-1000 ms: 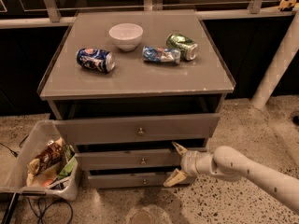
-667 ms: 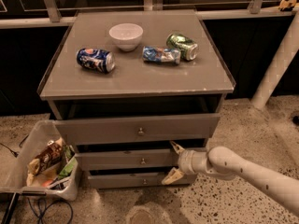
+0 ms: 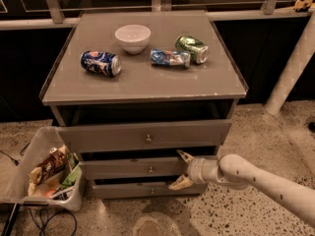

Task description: Open middle drawer

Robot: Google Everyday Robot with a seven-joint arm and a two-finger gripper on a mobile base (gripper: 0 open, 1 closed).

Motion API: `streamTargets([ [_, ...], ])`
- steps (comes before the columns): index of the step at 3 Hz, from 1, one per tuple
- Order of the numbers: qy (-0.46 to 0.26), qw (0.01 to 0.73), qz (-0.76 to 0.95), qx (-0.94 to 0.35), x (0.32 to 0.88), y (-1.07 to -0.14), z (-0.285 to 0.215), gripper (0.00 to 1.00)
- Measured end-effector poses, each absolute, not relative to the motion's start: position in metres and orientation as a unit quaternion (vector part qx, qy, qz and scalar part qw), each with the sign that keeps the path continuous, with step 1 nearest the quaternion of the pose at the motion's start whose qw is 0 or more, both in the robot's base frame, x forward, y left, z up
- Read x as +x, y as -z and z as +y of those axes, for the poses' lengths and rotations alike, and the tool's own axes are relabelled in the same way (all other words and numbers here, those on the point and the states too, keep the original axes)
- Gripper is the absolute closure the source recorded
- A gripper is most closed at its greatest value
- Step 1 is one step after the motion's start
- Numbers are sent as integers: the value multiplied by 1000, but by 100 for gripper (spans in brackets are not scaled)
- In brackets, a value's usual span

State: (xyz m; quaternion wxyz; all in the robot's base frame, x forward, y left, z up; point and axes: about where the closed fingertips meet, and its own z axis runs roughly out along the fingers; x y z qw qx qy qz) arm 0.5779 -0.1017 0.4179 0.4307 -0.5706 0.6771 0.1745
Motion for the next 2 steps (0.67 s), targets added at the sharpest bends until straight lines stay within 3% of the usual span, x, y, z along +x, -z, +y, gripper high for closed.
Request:
streamTargets([
  [2,-175,431,677,-571,578,-418,-102,64],
])
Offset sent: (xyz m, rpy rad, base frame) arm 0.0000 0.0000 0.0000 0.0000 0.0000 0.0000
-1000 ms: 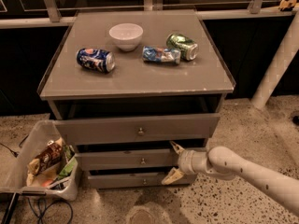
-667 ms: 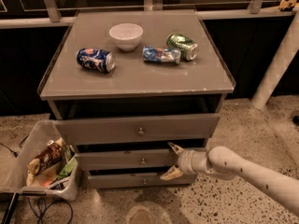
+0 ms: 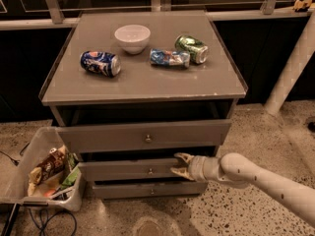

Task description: Open middle drawer

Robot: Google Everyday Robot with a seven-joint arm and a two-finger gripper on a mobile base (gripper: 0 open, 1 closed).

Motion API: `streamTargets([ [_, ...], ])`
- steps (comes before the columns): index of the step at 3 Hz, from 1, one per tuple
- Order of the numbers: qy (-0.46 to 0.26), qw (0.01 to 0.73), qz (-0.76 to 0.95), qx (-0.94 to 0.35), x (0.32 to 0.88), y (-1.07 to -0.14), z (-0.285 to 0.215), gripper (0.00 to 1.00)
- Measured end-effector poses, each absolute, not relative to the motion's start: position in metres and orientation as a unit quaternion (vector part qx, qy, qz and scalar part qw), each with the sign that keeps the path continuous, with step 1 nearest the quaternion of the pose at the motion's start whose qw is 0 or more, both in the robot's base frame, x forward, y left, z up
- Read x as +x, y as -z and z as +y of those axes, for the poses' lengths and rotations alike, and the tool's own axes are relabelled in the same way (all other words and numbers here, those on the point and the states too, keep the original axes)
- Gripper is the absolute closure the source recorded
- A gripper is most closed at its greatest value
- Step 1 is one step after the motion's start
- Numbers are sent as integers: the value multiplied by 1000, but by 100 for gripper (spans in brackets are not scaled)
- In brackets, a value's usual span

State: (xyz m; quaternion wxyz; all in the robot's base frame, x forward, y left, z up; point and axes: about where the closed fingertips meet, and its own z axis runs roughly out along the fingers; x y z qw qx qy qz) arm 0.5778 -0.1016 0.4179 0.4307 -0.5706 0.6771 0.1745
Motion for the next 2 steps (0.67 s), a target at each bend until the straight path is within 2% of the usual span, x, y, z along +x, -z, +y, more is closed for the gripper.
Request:
streamTargets([
  [1,-175,431,677,-571,578,-418,-102,89],
  [2,-175,431,677,-571,578,-418,-102,100],
])
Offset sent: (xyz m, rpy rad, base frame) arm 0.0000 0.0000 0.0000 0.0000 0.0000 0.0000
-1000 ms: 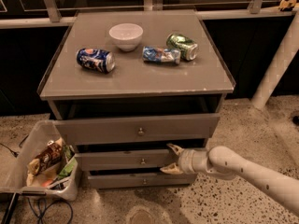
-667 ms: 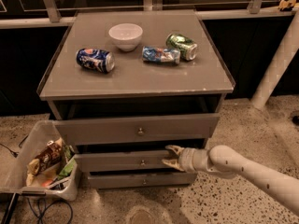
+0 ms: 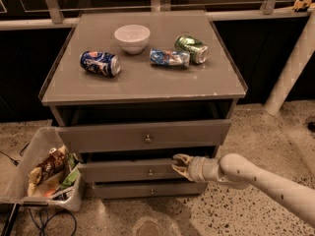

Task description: Open middle drawer

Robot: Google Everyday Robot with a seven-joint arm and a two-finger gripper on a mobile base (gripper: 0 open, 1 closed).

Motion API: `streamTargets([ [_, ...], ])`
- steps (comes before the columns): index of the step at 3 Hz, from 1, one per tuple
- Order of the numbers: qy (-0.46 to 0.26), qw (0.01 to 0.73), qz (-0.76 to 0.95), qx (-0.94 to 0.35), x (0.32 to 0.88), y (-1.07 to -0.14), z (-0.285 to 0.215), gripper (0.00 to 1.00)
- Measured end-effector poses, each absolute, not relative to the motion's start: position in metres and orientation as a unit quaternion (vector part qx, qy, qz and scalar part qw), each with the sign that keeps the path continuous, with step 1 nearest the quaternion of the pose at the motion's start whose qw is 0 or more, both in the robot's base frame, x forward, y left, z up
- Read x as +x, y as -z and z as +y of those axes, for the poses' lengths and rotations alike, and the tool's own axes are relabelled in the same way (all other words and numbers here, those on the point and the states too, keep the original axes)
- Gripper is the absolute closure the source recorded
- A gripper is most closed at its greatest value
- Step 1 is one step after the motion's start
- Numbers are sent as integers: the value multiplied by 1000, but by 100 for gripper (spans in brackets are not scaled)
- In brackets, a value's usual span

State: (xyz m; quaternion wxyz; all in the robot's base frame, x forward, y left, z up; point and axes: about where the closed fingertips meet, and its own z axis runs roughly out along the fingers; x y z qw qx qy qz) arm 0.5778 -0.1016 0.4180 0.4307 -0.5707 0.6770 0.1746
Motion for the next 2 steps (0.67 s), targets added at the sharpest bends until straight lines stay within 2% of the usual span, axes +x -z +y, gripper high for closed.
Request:
streamTargets([
  [2,-175,431,677,-571,582,-427,-105,100],
])
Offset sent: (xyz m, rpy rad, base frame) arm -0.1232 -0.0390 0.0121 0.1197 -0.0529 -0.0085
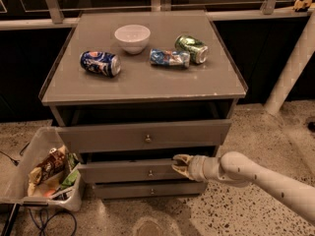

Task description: Open middle drawer

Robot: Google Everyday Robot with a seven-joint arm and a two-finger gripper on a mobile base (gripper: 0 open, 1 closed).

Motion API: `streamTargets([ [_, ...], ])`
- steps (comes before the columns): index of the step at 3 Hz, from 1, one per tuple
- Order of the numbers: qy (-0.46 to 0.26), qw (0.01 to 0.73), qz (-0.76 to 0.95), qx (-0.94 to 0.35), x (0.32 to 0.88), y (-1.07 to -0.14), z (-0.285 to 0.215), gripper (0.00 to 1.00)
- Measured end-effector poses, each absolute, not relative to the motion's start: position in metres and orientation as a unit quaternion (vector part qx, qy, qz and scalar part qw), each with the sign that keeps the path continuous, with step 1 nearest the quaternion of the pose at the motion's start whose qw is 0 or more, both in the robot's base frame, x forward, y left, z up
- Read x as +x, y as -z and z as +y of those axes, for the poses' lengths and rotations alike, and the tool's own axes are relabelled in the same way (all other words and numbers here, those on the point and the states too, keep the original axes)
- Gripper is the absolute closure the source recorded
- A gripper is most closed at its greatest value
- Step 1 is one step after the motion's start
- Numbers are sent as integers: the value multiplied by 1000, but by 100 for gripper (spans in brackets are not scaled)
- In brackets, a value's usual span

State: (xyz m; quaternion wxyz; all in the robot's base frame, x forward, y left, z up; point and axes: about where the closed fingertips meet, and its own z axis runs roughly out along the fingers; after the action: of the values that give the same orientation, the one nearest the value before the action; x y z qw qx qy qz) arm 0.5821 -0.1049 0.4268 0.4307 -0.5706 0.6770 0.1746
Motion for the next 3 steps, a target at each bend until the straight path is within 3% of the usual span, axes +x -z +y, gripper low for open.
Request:
streamTargets([
  [3,-173,434,678,-567,578,-433,-109,100],
])
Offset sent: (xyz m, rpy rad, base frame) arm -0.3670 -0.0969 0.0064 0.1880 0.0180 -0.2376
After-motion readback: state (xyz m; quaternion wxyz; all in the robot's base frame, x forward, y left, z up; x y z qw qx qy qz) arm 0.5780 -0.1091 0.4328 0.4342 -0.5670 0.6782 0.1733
